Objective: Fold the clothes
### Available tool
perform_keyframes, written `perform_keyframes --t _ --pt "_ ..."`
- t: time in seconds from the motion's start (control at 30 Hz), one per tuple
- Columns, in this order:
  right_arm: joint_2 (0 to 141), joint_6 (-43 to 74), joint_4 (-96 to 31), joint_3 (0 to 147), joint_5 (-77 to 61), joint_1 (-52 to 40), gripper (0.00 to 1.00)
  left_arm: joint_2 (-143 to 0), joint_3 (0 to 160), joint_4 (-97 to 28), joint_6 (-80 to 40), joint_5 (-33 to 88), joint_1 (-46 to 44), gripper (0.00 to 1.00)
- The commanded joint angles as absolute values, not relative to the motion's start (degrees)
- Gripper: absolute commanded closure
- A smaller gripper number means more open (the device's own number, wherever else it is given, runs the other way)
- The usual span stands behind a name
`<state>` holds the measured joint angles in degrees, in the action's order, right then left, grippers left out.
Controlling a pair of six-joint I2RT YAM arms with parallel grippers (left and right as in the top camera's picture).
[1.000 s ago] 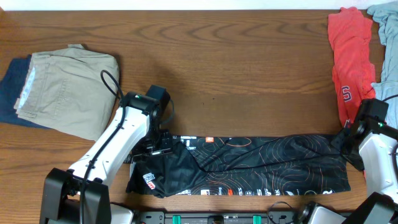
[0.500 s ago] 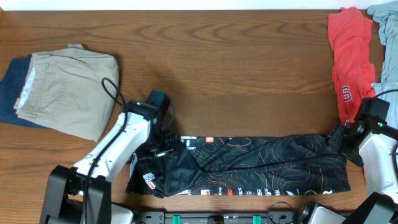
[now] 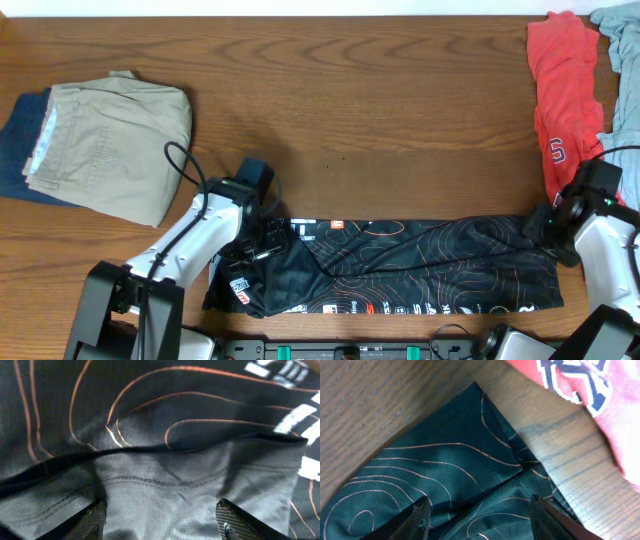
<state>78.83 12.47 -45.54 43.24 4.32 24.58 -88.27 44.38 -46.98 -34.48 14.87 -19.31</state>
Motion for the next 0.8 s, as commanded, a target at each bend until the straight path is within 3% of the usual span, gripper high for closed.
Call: perform_keyframes --t 0.0,0.1,0.17,0.77 --pt "79.13 13.3 -44.75 41.1 2.76 25.17 0.48 -88.03 42.24 -45.87 -37.32 15.0 -19.38 0.28" --pt "79.13 14.76 -43.62 39.55 2.28 25.17 0.8 -88.05 41.34 -44.84 -38.2 14.98 -19.38 0.28" --pt "79.13 16.49 -42.5 38.09 2.24 25.17 0.96 -88.09 41.3 -44.14 -38.28 14.96 -19.38 0.28" --pt "79.44 20.78 -28.64 28.8 -0.56 25.06 0.99 -96.36 41.3 -32.49 -39.75 12.36 -19.31 0.28"
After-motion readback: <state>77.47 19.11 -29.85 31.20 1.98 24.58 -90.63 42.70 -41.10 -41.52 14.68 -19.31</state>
